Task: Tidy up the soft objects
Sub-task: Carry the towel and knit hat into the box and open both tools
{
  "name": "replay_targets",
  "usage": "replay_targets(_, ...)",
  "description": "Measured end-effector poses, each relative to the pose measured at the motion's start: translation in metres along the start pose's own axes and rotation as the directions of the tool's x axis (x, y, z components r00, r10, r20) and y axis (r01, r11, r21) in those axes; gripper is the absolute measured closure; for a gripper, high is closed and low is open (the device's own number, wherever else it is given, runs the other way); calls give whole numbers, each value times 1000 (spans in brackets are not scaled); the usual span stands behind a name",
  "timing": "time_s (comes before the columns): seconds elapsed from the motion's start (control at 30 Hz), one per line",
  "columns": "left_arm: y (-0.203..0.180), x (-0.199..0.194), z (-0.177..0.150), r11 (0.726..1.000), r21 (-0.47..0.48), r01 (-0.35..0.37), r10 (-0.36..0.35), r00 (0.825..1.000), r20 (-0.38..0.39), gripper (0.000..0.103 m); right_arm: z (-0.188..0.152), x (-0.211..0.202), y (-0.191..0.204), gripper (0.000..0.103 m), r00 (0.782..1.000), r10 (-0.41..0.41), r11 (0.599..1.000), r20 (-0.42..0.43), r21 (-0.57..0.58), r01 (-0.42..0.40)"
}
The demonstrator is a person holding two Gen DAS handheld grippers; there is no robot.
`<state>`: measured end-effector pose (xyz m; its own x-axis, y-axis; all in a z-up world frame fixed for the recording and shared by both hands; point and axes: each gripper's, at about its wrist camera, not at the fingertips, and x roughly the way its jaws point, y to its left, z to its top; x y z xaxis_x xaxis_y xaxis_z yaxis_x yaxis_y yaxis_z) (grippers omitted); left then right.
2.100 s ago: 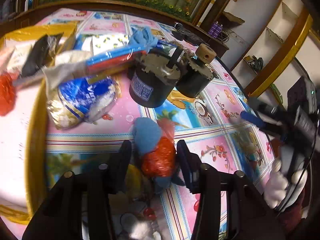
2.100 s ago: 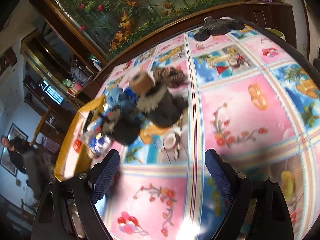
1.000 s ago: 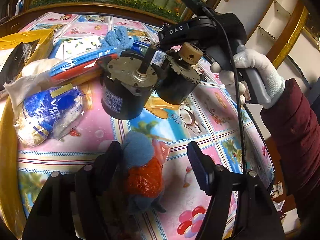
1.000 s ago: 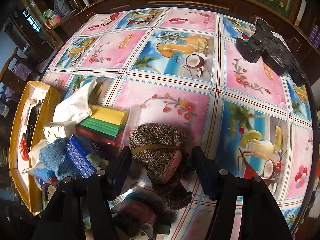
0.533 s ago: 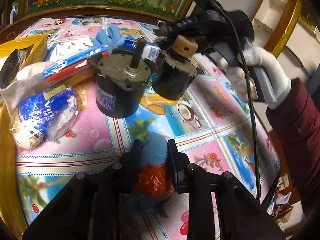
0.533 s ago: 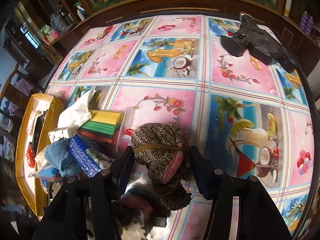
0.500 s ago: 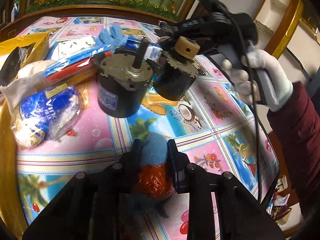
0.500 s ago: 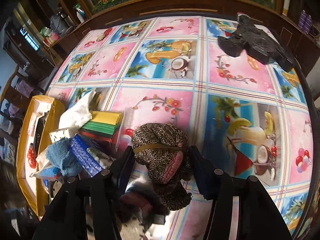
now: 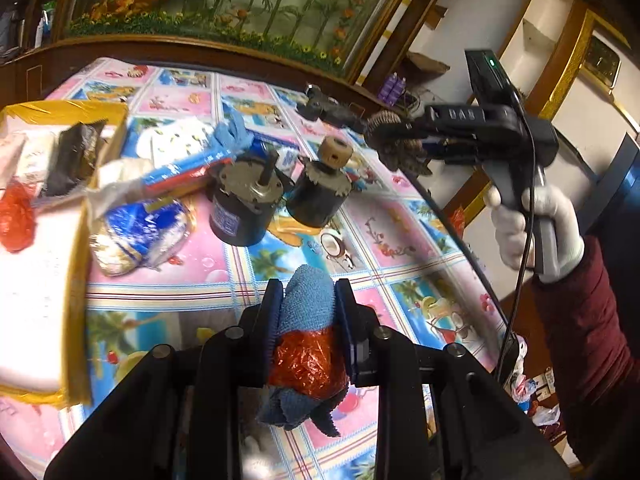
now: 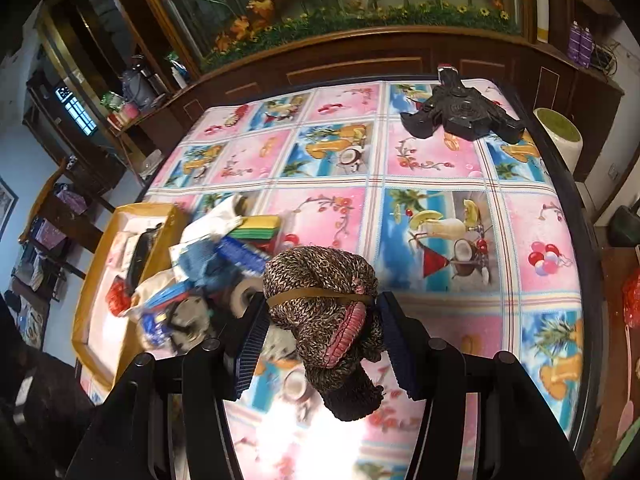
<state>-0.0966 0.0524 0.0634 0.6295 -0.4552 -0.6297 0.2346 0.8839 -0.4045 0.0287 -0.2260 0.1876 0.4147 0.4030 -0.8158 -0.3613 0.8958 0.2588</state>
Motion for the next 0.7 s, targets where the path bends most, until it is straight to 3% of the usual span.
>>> replay_targets(0.3, 44, -64, 8, 994, -64, -86, 92, 990, 104, 80, -27, -23, 64, 49, 996, 91, 993, 0, -77, -90)
replay_targets(0.5, 108, -99, 22, 973, -140, -185, 205, 969, 141, 79, -26, -9, 127, 49, 983, 180, 973, -31, -144, -183)
replay_targets(0.7, 176, -100, 43, 943, -213, -254, 281, 953, 111, 79, -23, 31, 185, 49, 960, 260, 944, -106, -178, -276)
